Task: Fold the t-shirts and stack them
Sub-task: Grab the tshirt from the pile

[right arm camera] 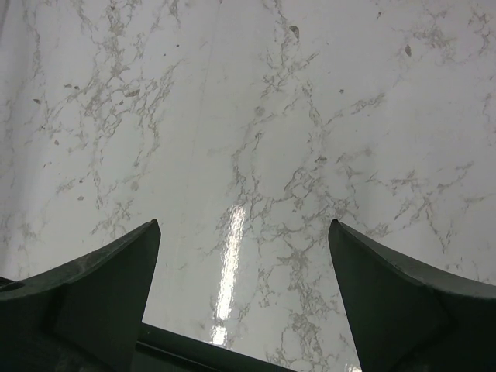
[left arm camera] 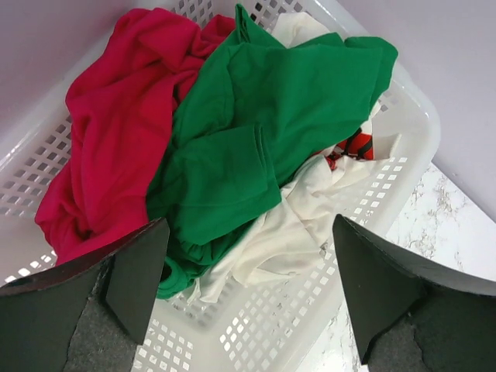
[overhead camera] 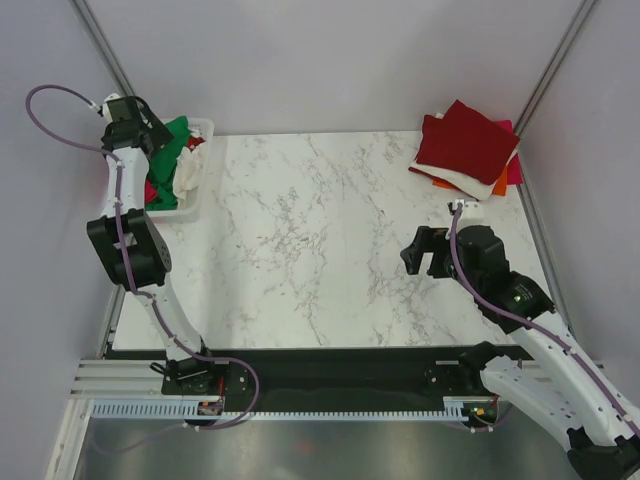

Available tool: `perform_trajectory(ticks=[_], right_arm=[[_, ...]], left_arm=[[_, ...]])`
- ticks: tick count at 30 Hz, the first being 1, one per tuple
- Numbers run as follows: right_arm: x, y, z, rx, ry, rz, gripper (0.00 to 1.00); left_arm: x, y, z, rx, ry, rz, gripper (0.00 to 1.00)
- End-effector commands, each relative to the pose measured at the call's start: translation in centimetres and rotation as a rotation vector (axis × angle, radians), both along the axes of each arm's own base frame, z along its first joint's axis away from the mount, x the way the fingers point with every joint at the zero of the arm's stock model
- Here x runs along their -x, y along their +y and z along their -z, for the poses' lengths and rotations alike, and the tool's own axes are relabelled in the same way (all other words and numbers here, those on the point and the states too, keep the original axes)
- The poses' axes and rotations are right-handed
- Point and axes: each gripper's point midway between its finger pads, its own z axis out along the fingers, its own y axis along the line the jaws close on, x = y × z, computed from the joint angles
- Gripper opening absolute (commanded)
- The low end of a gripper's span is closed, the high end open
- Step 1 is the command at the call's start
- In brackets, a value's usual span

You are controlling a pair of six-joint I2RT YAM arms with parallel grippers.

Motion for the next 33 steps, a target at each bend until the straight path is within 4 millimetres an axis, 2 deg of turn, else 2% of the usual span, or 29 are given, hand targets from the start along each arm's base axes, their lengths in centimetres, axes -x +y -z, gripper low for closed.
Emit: perform_trajectory(ticks=[1,5,15,23,27,30,31,33], right_arm=[[0.3,0.3,-1.2,-0.019,-0.013,-0.019,0.98],[0.5,0.6,-1.6,-0.029,-0.035,-0.047,0.98],[0.2,0.4,-0.7,-0.016,-0.019,-0.027,0.98],[0.0,0.2,-0.5,-0.01,-0.018,-0.014,0.98],[-0.3,0.1,-0.2,0.004,-0.009,0.0,0.98],[-0.3,-0.1,-0.1,0.008,-0.01,0.01,0.98],[-0.3,-0.1,-0.1,0.009,-0.009,0.012,0.98],[-0.4,-0.2,0.0,0.011,-0.009,0.016,0.98]], left_arm=[[-1.3,1.0,-2.0,-0.063,-0.042,0.02,0.94],[-2.2,1.2,-1.2,-0.064,-0.035,0.027,0.93],[-3.9,1.4,0.3,-0.066,-0.023,0.06,0.93],[-4.5,1.4,3.2,-0.044,0.019,0.066,0.92],[-4.6,1.6,4.9,-0.039,0.047,0.066,0.88],[-4.7,1.7,5.7,-0.038,0.06,0.069,0.74],[-4.7,1.5,5.8,-0.035,0.06,0.068,0.63],[-4.7,1.6,5.5,-0.039,0.057,0.064,0.47]])
